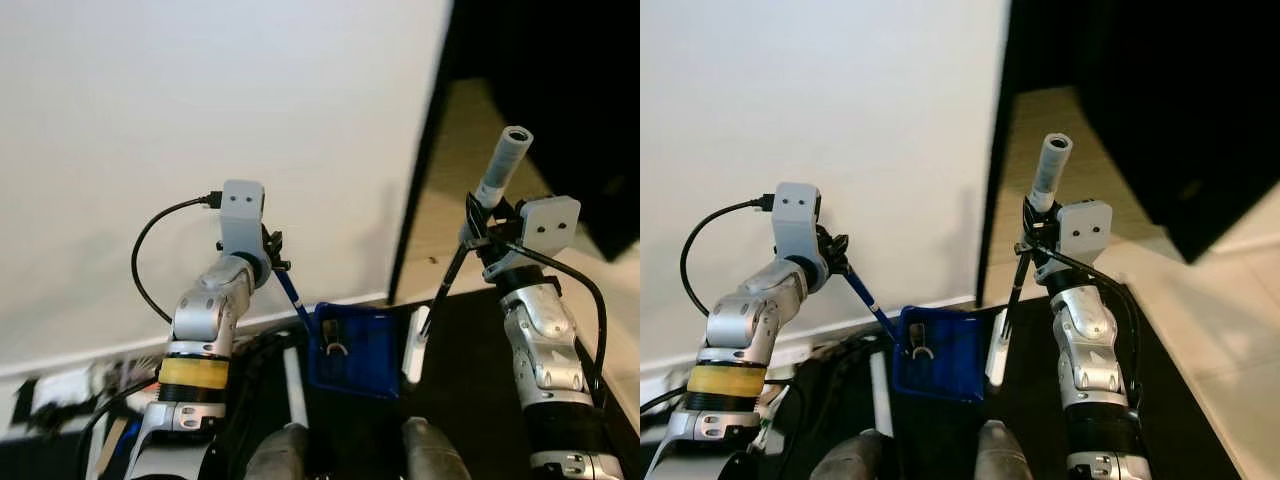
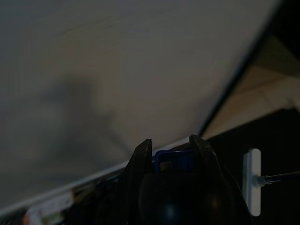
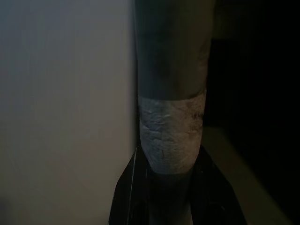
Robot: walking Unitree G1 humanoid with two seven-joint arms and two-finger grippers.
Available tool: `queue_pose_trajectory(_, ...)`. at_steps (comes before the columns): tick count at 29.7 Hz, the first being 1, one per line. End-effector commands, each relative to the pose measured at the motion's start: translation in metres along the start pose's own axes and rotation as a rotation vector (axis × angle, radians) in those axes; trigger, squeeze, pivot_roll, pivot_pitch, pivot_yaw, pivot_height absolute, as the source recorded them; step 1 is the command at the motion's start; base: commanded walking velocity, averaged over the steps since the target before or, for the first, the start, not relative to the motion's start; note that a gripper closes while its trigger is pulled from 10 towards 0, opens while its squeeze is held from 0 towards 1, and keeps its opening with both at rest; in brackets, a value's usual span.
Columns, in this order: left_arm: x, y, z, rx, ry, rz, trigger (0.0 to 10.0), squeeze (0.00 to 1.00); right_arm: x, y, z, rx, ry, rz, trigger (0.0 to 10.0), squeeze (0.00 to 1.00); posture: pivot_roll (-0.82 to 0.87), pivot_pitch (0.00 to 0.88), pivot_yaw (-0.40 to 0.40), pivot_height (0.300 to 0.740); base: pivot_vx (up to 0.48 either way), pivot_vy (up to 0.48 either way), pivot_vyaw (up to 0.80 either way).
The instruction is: Sweep floor
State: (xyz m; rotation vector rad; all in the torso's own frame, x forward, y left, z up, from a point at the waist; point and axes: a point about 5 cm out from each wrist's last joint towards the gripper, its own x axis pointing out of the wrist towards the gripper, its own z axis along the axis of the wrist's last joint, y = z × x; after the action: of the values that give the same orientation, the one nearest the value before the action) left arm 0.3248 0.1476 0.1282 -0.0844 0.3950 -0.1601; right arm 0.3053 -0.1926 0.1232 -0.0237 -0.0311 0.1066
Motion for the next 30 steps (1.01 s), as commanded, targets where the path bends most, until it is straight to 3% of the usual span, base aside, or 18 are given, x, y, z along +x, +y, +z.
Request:
queue_pose_trajectory(1,0.0006,-0.0013,0.0059,0.005,-0.032,-0.013,10.0,0.00,-0.0005,-0.0014,0.0016,0.006,-0.010,-0.008,10.0,0.00,0.03,0.085,0.059,0.740,0.000,0.000,-0.80)
queue_pose_trajectory(30,0.0022,-0.0031,0.0046,0.008,-0.025,-0.034,10.0,0.00,-0.0020,-0.0012,-0.0016,0.017,0.002,-0.004,10.0,0.00,0.03,0.083,0.067,0.740,0.000,0.000,-0.79)
